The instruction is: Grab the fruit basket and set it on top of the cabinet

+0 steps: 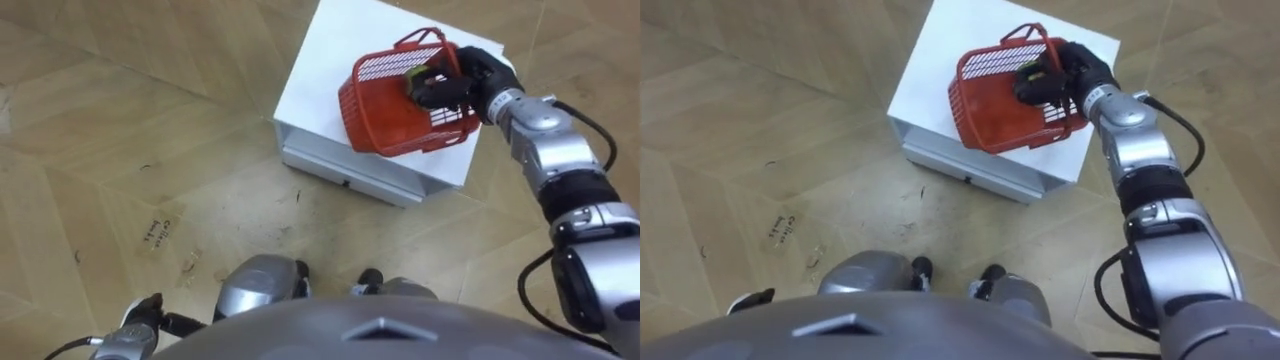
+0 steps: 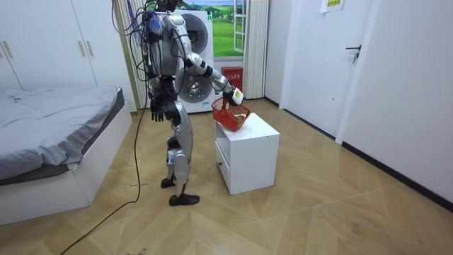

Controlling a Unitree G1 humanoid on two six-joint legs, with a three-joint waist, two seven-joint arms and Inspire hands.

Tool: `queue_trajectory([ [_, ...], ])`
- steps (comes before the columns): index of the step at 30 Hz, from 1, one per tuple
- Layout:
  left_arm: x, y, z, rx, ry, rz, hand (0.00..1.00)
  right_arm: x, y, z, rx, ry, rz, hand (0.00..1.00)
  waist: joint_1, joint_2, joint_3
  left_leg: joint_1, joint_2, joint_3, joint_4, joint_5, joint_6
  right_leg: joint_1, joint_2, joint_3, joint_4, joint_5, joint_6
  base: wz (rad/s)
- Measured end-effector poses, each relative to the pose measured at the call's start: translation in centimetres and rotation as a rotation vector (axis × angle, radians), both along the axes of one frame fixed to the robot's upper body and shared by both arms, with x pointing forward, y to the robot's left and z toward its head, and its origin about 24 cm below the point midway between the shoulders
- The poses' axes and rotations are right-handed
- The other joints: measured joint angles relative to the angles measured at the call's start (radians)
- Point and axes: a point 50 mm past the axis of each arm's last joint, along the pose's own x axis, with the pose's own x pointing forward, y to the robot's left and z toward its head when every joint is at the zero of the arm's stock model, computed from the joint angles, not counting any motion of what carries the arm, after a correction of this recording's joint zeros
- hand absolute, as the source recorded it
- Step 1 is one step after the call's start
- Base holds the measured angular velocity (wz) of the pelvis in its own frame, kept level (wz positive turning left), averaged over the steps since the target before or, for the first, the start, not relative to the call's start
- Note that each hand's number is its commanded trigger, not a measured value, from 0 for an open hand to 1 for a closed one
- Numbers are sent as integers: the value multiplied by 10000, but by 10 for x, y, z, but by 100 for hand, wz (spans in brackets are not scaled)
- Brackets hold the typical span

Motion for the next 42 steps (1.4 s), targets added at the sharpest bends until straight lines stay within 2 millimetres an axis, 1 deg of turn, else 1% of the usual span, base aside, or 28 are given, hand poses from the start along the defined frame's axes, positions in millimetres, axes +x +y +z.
queue_trajectory([
  [4,-1,0,0,-19,49,-6,0,5,-10,5,-130,19,-480,100,19,19,4,-193,2,-15,-48,-1,-1,-183,12,-11,14,3,-4,0],
  [7,-5,-2,-1,-46,234,-133,0,8,-16,6,-271,83,-759,100,-1,39,-8,-234,3,-60,-9,2,-4,-221,3,-150,0,2,-4,3],
  [8,-5,-2,-1,-47,241,-140,0,7,-19,6,-354,86,-846,57,6,43,-10,-234,3,-64,-10,2,-4,-221,-14,-229,-2,0,-7,3],
  [9,-6,-2,-1,-44,257,-157,0,7,-22,7,-415,65,-911,0,21,51,-14,-239,3,-63,-10,3,-3,-221,-25,-255,-5,-2,-9,0],
  [13,-6,-2,-1,-50,289,-211,0,7,-25,9,-342,-39,-1264,0,21,73,-27,-244,-3,-45,-11,5,-4,-221,-47,-258,3,-15,-8,0],
  [14,-6,-2,-1,-38,289,-211,0,7,-26,9,-324,-66,-1351,0,26,73,-28,-244,-18,-8,-12,5,-4,-223,-119,-259,16,-56,14,0],
  [16,-6,-2,-1,-27,297,-209,0,7,-28,10,-386,-98,-1452,0,37,83,-34,-249,-33,8,-19,5,-4,-228,-150,-263,16,-81,40,0],
  [19,-7,-2,-1,2,386,-186,0,7,-28,10,-415,-133,-1557,0,37,113,-56,-229,-36,-2,-34,5,-4,-206,-153,-271,16,-103,66,0],
  [21,-7,-2,-1,24,402,-176,0,7,-30,10,-449,-172,-1694,0,36,157,-85,-192,-36,1,-56,6,-5,-180,-156,-273,17,-123,66,0],
  [28,-9,-2,-1,84,424,-159,0,7,-30,11,-386,-191,-1778,0,39,164,-90,-153,-33,-22,-113,6,-6,-147,-158,-300,42,-200,41,0],
  [42,-11,-2,-1,48,500,-151,0,7,-30,10,-277,-159,-1794,0,45,19,-86,-155,-29,-4,-89,6,-6,-145,-163,-451,75,-194,32,0],
])
